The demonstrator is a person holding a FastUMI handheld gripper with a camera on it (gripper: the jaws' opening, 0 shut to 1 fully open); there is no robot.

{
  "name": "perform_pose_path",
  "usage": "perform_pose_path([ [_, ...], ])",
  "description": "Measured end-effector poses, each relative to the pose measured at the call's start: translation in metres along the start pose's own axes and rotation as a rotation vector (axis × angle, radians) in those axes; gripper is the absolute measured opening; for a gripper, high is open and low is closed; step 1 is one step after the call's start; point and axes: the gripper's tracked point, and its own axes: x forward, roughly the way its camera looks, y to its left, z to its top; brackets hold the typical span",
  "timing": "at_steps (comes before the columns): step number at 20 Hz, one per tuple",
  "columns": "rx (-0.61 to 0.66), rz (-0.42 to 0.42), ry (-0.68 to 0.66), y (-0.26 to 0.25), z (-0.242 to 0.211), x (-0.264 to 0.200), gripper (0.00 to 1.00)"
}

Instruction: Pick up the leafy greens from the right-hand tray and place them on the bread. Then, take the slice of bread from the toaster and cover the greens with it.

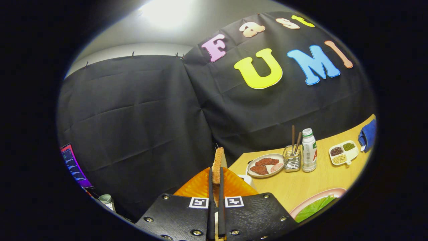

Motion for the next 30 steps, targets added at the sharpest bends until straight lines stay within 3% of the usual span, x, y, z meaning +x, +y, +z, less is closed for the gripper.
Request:
perform_pose_path([
  [6, -0.057, -0.082, -0.013, -0.039, 0.02, -0.031, 0.04],
  [11, -0.181, -0.199, 0.017, -0.089, 0.025, -0.065, 0.04],
  [22, -0.303, -0.41, 0.219, -0.193, -0.035, -0.143, 0.04],
  [27, -0.442, -0.522, 0.23, -0.224, -0.042, -0.167, 0.04],
  [30, -0.527, -0.538, 0.223, -0.225, -0.053, -0.168, 0.04],
])
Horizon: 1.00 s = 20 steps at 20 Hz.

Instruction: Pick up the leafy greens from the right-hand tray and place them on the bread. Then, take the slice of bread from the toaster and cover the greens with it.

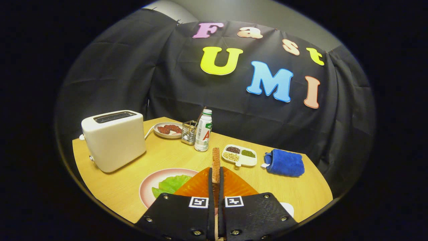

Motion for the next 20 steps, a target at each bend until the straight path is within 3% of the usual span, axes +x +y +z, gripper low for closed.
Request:
perform_pose_path([
  [5, -0.083, 0.001, 0.007, 0.019, -0.019, 0.0, 0.04],
  [9, -0.091, 0.058, 0.024, 0.046, -0.026, 0.002, 0.04],
  [20, 0.033, 0.233, 0.183, 0.106, -0.063, 0.01, 0.04],
])
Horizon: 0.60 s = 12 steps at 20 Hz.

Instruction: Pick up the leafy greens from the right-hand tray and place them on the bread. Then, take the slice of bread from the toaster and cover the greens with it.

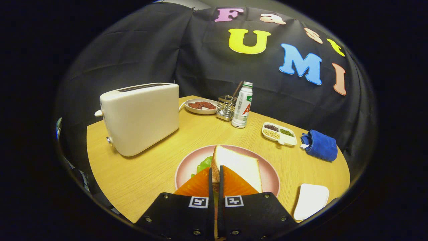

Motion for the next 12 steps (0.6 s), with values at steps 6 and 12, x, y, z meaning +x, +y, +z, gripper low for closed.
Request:
perform_pose_path([
  [6, -0.005, 0.004, 0.015, 0.005, -0.005, 0.005, 0.04],
  [12, -0.027, 0.063, 0.03, 0.021, -0.01, 0.004, 0.27],
])
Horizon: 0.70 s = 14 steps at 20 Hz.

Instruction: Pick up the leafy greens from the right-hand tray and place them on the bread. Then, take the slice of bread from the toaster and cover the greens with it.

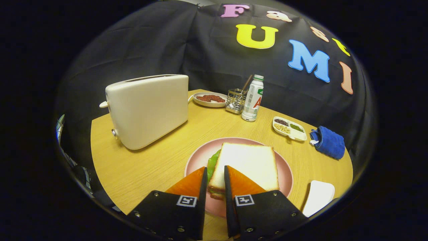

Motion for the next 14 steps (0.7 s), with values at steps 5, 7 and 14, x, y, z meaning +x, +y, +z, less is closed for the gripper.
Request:
perform_pose_path([
  [5, 0.011, -0.025, -0.076, -0.012, 0.032, -0.017, 0.69],
  [7, 0.027, -0.042, -0.121, -0.026, 0.053, -0.028, 0.76],
  [14, 0.018, -0.17, -0.312, -0.105, 0.134, -0.084, 0.8],
])
